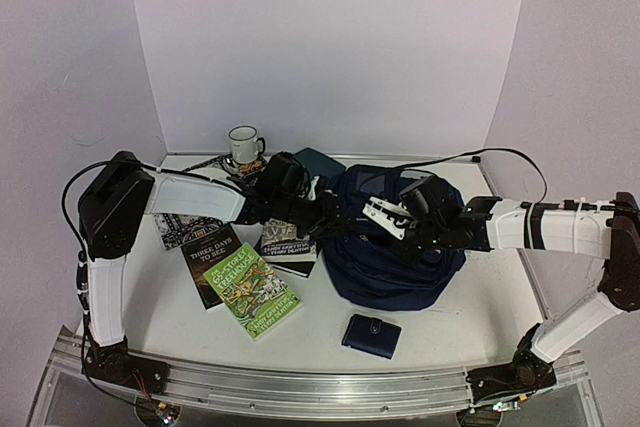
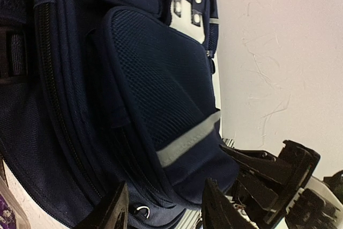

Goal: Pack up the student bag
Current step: Hold the lower front pocket of the student bag, then zip the lower front pocket of the student bag.

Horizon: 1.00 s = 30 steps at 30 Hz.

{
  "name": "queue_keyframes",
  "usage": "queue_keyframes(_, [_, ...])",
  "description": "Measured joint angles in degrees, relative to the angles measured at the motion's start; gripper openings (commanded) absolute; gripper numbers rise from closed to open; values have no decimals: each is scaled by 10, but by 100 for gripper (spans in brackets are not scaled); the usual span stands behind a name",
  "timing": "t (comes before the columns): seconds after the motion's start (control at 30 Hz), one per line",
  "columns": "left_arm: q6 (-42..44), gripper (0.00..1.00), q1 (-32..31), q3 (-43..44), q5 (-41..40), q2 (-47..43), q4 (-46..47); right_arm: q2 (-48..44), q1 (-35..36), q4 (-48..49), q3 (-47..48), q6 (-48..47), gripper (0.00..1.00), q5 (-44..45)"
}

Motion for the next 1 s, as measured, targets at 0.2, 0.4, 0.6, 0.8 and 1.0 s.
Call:
queue_keyframes(0.2, [-7,11,0,9,12,16,0,0,0,3,0,7,2,-11])
queue_keyframes(0.4, [-21,0,-2,19,16,16,0,0,0,3,0,35,18,-23])
queue_keyframes(0.6, [-32,0,-6,13,1,13,0,-35,5,8,0,120,44,-43])
queue_keyframes(0.8, [-56,0,-15,2,-24,3,1,-112,17,8,0,260,43,-52])
queue_keyframes(1.0, [-78,0,-21,2,-40,0,1,-135,27,22,-34,409,39,-74])
